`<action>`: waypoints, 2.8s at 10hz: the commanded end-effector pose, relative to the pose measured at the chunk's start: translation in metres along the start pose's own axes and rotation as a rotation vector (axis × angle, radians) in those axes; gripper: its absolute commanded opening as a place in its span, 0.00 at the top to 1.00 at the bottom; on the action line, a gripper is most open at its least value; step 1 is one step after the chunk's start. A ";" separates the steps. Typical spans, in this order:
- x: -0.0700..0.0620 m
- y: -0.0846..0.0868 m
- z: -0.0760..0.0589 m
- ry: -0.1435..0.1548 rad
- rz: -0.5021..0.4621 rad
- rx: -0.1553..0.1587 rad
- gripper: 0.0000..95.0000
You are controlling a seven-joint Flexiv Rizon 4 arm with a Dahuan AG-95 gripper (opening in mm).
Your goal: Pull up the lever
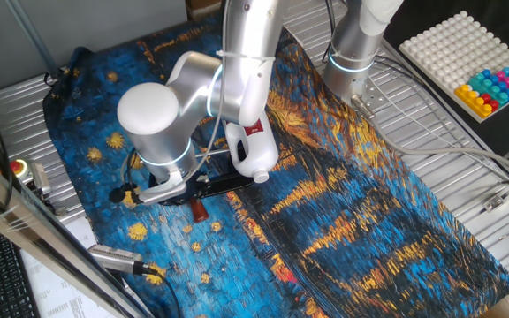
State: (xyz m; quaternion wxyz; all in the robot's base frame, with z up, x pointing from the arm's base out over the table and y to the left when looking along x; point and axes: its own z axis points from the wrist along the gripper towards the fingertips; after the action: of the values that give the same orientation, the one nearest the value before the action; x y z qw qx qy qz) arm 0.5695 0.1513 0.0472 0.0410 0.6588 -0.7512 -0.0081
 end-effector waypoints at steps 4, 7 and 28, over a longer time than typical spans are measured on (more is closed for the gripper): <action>0.000 -0.001 0.001 0.014 -0.014 -0.003 0.80; 0.000 -0.001 0.001 0.055 0.050 -0.001 0.80; -0.005 0.008 0.023 0.028 -0.059 0.000 0.60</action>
State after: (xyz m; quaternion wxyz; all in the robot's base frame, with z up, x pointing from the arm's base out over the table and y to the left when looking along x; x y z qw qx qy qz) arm 0.5615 0.1561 0.0233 0.0509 0.6811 -0.7304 0.0002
